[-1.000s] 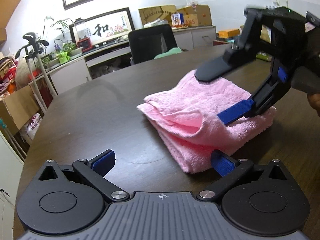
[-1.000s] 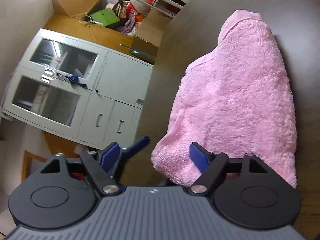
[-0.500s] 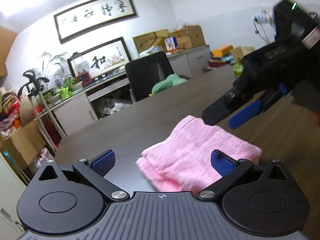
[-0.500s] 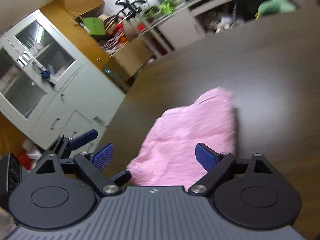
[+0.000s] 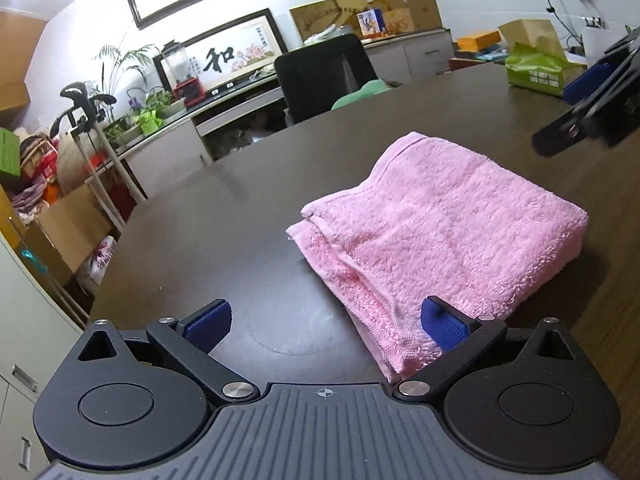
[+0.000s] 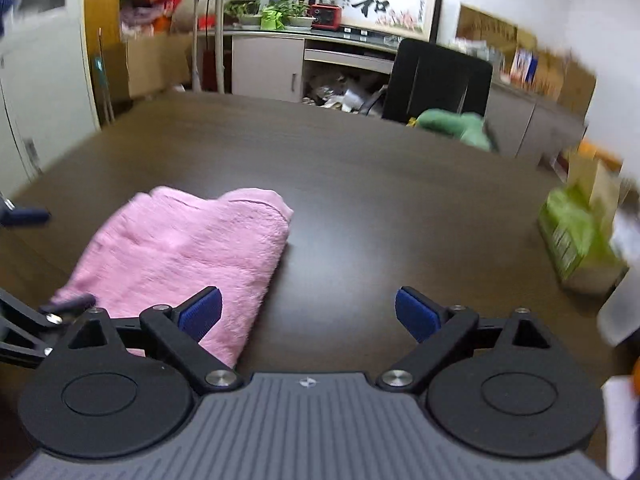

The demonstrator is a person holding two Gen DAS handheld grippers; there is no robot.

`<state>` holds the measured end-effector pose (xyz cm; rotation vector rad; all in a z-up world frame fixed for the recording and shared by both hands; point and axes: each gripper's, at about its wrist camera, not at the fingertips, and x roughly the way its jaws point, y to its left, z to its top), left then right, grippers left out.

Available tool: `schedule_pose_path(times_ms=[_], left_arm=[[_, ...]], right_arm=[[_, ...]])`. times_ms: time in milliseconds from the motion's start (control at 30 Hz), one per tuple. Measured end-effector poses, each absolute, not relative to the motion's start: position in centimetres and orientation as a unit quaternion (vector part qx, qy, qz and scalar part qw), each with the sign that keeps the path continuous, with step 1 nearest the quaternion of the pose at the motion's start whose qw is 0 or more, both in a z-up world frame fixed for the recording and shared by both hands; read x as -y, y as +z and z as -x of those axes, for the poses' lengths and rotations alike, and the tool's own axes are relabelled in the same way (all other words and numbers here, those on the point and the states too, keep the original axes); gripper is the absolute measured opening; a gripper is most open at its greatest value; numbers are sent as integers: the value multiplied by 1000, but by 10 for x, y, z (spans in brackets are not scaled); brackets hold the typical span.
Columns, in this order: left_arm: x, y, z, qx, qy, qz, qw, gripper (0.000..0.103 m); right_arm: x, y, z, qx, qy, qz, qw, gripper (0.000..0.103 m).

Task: Fold towel
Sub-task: 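Open the right gripper and press the new fold flat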

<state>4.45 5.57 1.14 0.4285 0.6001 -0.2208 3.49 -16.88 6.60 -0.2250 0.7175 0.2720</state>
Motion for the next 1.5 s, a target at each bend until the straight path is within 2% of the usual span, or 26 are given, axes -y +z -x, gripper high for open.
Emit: schedule_pose_path(times_ms=[133, 333, 633, 967, 1267, 1500], left_arm=[[-53, 10, -39, -283, -103, -220, 928, 103], [-63, 7, -36, -283, -95, -185, 936, 103], [-78, 9, -37, -288, -108, -143, 941, 103], [-77, 8, -34, -282, -109, -151, 941, 103], [-87, 16, -29, -262, -78, -141, 951, 103], [-87, 40, -32, -238, -97, -110, 960, 103]], right_arm=[[149, 58, -34, -322, 164, 153, 920, 95], [106, 55, -43, -267, 190, 233, 915, 96], [55, 35, -94, -314, 188, 276, 889, 97], [8, 35, -118, -343, 242, 257, 871, 98], [80, 76, -122, -355, 262, 98, 892, 99], [142, 75, -139, -417, 355, -91, 832, 100]])
